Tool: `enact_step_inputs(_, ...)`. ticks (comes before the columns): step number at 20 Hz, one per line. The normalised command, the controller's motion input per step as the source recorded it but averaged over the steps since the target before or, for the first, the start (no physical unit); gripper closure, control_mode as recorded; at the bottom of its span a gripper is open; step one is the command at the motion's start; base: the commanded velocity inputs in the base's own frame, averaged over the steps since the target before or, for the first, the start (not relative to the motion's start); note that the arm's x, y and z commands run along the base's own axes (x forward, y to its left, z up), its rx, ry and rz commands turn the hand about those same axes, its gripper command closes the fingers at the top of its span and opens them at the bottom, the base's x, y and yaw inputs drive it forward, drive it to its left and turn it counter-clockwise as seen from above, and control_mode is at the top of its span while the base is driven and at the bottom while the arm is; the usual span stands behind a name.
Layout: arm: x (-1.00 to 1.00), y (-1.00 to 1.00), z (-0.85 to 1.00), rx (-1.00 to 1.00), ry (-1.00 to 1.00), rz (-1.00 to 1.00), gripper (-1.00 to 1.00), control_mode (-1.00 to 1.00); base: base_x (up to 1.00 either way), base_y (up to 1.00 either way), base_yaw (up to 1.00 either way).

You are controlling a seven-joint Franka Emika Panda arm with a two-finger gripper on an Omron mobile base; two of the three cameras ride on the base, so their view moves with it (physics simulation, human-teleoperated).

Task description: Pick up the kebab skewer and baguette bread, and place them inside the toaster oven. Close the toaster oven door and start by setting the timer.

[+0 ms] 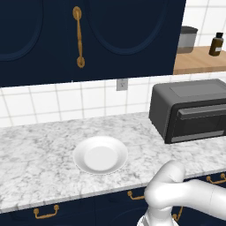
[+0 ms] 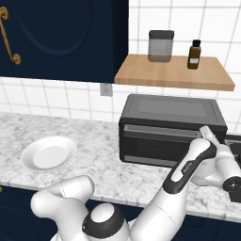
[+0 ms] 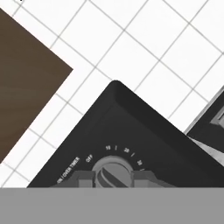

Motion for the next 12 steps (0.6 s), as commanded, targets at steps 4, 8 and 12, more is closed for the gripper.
enact_step_inputs(4, -0.05, -0.01, -0.08, 0.15, 0.00, -0.01, 1.00, -1.00, 0.00, 0.00, 0.00)
enact_step_inputs(8, -0.08, -0.08, -0.17, 0.22, 0.00, -0.03, 1.00, -1.00, 0.00, 0.00, 0.00)
enact_step_inputs(12, -0.12, -0.15, -0.21, 0.28, 0.00, -0.05, 1.00, -1.00, 0.00, 0.00, 0.00)
